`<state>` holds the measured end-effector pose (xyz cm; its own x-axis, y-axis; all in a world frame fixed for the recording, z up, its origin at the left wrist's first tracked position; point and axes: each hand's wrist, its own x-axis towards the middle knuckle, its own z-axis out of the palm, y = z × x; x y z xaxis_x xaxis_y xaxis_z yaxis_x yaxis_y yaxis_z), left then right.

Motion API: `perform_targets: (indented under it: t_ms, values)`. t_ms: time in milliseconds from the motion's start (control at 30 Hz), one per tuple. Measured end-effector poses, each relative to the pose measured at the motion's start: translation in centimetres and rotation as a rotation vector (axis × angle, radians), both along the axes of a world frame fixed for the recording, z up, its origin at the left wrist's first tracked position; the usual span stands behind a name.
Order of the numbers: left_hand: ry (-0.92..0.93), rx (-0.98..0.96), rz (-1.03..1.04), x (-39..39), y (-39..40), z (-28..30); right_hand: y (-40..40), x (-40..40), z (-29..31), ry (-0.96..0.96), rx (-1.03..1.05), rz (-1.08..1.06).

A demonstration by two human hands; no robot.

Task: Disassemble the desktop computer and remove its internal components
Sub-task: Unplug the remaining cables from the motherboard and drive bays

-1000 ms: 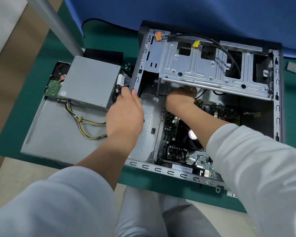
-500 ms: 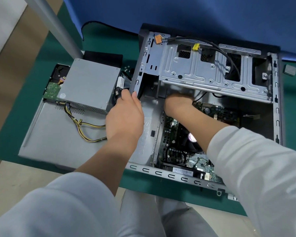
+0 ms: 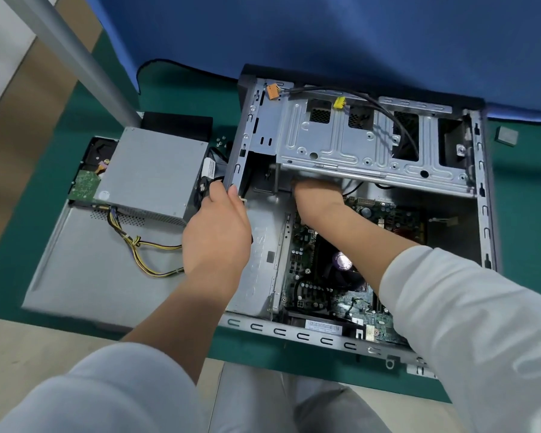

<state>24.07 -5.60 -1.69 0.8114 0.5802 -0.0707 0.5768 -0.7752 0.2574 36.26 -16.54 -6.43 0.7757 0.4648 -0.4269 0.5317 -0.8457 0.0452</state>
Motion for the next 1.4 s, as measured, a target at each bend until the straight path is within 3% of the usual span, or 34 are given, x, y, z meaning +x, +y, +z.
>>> perform_targets:
  t_ms: [200, 367, 733, 1000, 1200, 1400]
  values:
    - [0.000, -0.004, 0.003, 0.0, 0.0, 0.1, 0.1, 0.7, 0.2, -0.040, -0.075, 0.168]
    - [0.006, -0.003, 0.012, 0.0, 0.0, 0.1, 0.0, 0.0, -0.3, -0.035, -0.036, 0.067]
    - [0.006, 0.011, -0.003, -0.1, -0.1, 0.1, 0.6, -0.6, -0.5, -0.039, -0.111, 0.122]
    - [0.014, 0.028, -0.001, 0.0, -0.1, 0.2, 1.0, -0.8, -0.9, 0.009, -0.083, 0.037]
    - [0.021, 0.041, 0.003, 0.1, -0.1, 0.2, 0.0, 1.4, -1.7, 0.307, 0.051, -0.157]
    - [0.001, 0.026, 0.009, 0.0, -0.1, 0.0, 1.4, 1.4, -2.0, 0.360, 0.076, -0.232]
